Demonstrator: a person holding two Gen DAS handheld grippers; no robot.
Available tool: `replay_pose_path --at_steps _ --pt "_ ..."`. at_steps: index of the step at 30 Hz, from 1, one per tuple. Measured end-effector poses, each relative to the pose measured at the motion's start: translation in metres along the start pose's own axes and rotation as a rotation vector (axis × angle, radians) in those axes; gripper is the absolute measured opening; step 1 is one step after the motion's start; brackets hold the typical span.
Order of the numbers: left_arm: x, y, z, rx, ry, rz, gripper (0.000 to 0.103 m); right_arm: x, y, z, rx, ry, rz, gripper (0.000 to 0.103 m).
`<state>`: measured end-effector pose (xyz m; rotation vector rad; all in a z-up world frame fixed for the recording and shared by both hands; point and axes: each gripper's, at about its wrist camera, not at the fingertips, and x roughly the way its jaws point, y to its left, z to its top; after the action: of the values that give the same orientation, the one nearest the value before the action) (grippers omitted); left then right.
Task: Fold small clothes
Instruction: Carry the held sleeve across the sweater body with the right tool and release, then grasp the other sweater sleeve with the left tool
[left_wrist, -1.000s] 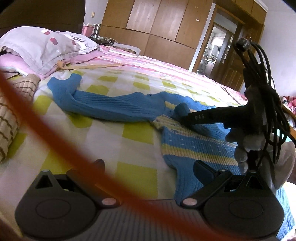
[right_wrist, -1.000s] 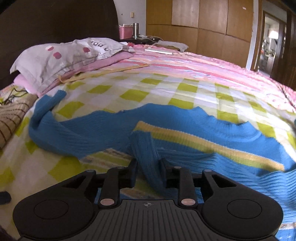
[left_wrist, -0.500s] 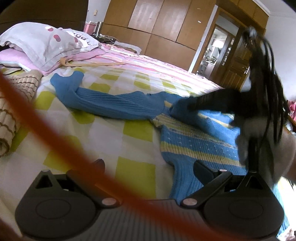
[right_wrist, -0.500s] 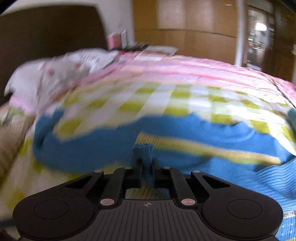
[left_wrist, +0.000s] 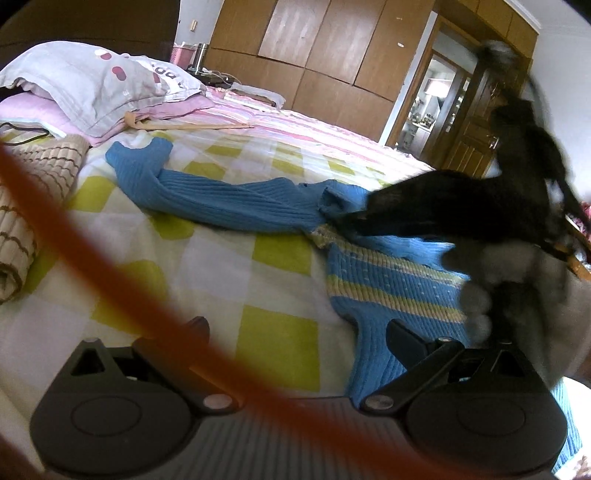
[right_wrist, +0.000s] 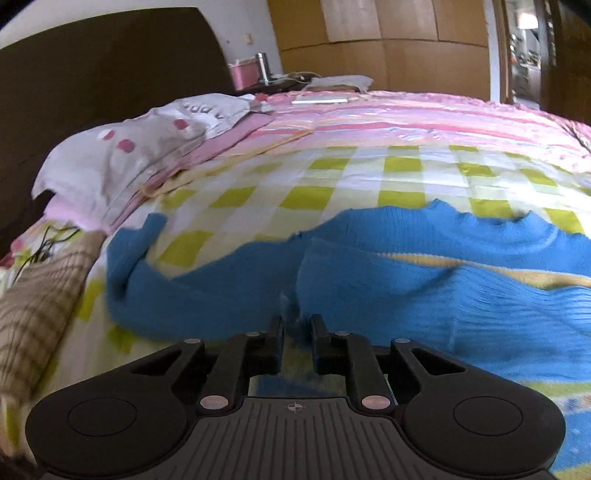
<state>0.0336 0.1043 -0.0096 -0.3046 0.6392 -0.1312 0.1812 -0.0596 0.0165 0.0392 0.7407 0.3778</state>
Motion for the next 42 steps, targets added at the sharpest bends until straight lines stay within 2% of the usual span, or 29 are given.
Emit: replay_pose_path --at_steps 2,6,12,15,17,20,23,26,30,34,42 --pt "0.001 0.001 -0.001 0.009 -0.004 0.004 0.103 -0.015 -0.009 -0.004 -0.001 -0.022 0.003 0.017" --pt "0.0 0.004 0.0 0.01 -0.019 0.014 0.103 -0.042 -0.044 -0.006 0.039 -0.071 -0.075 0.017" --pt "0.007 0.0 0.002 0.04 -0.02 0.054 0.103 -0.051 -0.117 -0.009 0.081 -0.114 -0.346 0.017" --pt "0.01 -0.002 0.005 0.044 -0.027 0.072 0.103 -0.048 -0.161 -0.012 0.177 -0.104 -0.467 0.017" --pt "0.012 -0.003 0.008 0.046 -0.029 0.081 0.103 -0.042 -0.182 -0.018 0.225 -0.067 -0.523 0.016" --pt "0.015 -0.007 0.011 0.064 -0.043 0.093 0.103 -0.047 -0.197 -0.025 0.259 -0.081 -0.497 0.016" --pt "0.018 -0.006 0.018 0.069 -0.056 0.11 0.103 -0.049 -0.19 -0.026 0.212 -0.08 -0.511 0.017" --pt "0.017 0.001 0.027 0.05 -0.083 0.141 0.103 -0.054 -0.178 -0.026 0.178 -0.104 -0.477 0.017" --pt "0.014 0.017 0.043 0.008 -0.113 0.205 0.103 -0.048 -0.15 -0.024 0.136 -0.088 -0.377 0.017" --pt "0.02 0.036 0.061 -0.026 -0.13 0.278 0.103 -0.04 -0.13 -0.026 0.066 -0.074 -0.39 0.019" --pt "0.06 0.06 0.105 -0.005 -0.161 0.442 0.103 -0.047 -0.112 -0.021 0.086 -0.088 -0.27 0.019"
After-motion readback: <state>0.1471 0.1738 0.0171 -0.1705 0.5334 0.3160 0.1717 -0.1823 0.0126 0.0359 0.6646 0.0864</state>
